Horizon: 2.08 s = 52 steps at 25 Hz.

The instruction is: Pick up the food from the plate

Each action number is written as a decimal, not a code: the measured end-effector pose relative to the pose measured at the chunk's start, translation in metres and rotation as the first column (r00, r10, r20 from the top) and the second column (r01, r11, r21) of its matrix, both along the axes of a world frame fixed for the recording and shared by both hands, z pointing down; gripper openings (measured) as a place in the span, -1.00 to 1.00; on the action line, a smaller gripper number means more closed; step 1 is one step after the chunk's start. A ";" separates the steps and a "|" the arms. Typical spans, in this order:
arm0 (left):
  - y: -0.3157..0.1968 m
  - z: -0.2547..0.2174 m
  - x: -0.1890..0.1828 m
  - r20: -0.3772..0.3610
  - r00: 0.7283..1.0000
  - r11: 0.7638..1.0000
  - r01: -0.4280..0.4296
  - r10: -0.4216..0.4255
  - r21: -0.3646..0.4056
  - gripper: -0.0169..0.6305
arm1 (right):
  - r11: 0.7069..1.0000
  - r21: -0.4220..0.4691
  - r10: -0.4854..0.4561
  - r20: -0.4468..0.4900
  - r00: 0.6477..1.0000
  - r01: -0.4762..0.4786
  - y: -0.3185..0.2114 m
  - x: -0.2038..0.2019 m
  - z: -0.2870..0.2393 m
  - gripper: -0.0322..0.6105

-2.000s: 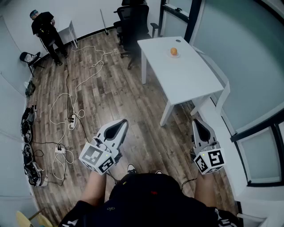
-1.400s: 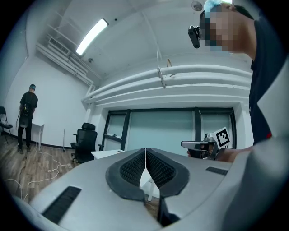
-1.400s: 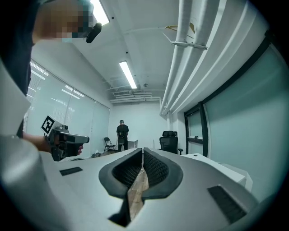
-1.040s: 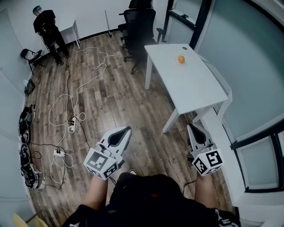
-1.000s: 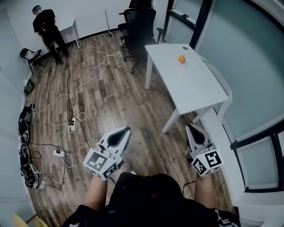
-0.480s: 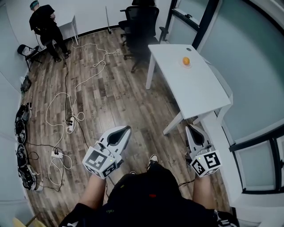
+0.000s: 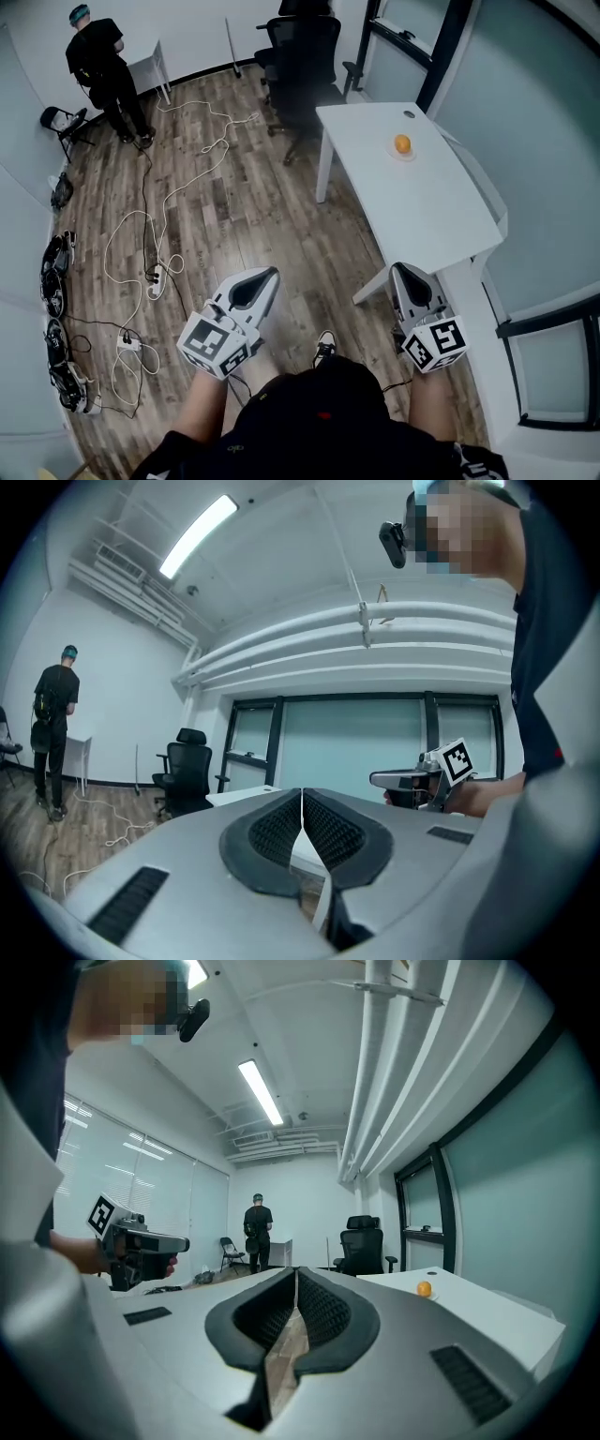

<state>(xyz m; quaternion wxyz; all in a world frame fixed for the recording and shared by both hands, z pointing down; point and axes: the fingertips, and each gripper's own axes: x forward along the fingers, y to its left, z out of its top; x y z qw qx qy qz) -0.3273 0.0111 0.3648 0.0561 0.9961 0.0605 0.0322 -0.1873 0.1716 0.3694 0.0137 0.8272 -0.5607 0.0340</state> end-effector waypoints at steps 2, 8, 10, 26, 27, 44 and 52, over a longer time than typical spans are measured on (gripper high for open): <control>-0.002 -0.005 0.032 -0.002 1.000 1.000 0.001 -0.001 0.005 -0.86 | 1.000 -0.006 -0.006 0.007 1.000 0.006 -0.004 0.029 0.000 -0.81; -0.012 -0.012 0.105 0.017 1.000 1.000 0.012 -0.012 0.007 -0.86 | 1.000 0.004 -0.005 0.030 1.000 0.005 -0.016 0.109 -0.003 -0.81; -0.017 -0.014 0.129 0.027 0.999 1.000 0.020 -0.020 0.010 -0.86 | 1.000 0.006 -0.008 0.039 0.999 0.008 -0.020 0.135 -0.004 -0.81; -0.062 0.020 0.260 0.089 0.996 1.000 0.018 -0.018 0.009 -0.86 | 0.996 0.087 -0.008 0.022 1.000 0.006 -0.062 0.263 0.017 -0.81; -0.068 0.025 0.271 0.092 0.996 1.000 0.003 -0.004 0.005 -0.86 | 0.997 0.083 0.003 0.023 1.000 -0.005 -0.067 0.271 0.021 -0.81; -0.277 0.026 0.465 0.092 0.967 0.971 -0.239 0.239 -0.016 -0.86 | 0.969 -0.045 0.244 -0.005 0.970 -0.244 -0.252 0.417 0.012 -0.81; -0.319 0.035 0.530 0.073 0.931 0.933 -0.358 0.359 -0.024 -0.86 | 0.932 -0.089 0.352 0.002 0.936 -0.351 -0.289 0.457 0.027 -0.81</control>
